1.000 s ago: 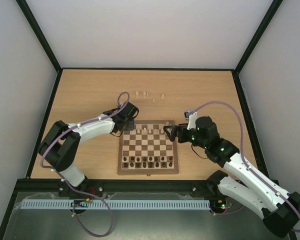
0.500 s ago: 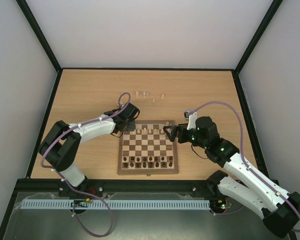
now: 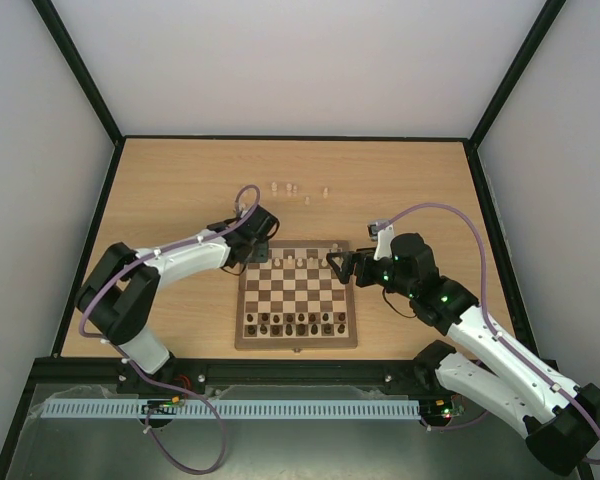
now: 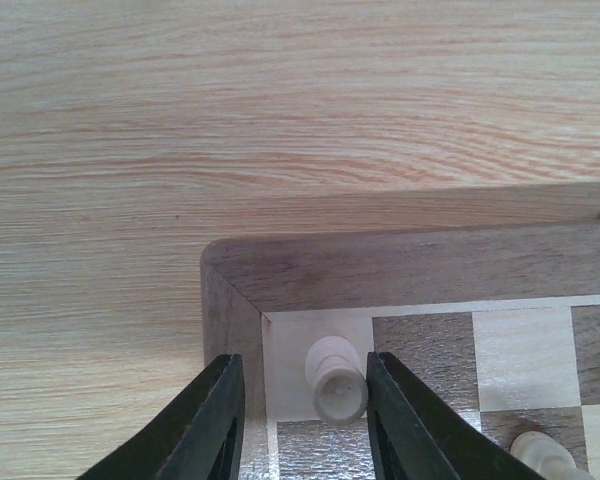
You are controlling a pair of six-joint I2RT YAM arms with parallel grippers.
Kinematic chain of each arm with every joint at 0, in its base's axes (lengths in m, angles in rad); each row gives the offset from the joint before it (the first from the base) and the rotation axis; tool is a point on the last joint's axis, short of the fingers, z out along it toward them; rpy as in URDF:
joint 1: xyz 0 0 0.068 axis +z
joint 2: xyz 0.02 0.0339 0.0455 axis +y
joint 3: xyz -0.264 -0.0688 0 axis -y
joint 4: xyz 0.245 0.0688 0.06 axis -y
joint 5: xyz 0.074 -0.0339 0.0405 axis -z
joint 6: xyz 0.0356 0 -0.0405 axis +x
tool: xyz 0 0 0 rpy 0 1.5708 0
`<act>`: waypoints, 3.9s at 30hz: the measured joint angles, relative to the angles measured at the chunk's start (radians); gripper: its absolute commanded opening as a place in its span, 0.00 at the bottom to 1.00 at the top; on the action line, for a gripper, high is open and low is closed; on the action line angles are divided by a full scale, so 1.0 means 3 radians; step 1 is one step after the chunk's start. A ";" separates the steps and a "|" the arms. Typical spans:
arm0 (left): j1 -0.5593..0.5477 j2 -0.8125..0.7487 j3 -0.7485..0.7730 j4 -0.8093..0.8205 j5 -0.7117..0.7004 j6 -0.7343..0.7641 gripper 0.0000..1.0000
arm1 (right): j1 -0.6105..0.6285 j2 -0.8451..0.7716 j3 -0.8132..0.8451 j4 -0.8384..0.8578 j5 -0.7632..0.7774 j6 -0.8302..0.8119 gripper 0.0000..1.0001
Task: Set up the chess pieces on the board
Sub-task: Place the chess piece on the chessboard, then pick up the chess piece at the center of the board, then place the chess piece on the chessboard.
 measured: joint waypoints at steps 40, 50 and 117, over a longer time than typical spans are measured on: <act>0.0006 -0.1897 -0.1012 0.0478 0.0126 -0.0027 0.99 | -0.0178 0.3056 0.2285 -0.0474 0.1094 -0.0130 0.70; 0.0006 -0.2347 -0.1251 0.0473 0.0258 -0.0075 0.99 | -0.0510 0.4320 0.3337 -0.0807 0.1235 -0.0168 0.64; 0.0111 -0.2331 -0.1354 0.0417 0.0228 -0.0076 0.99 | -0.0064 0.2953 0.2063 -0.0949 0.1274 -0.0234 0.02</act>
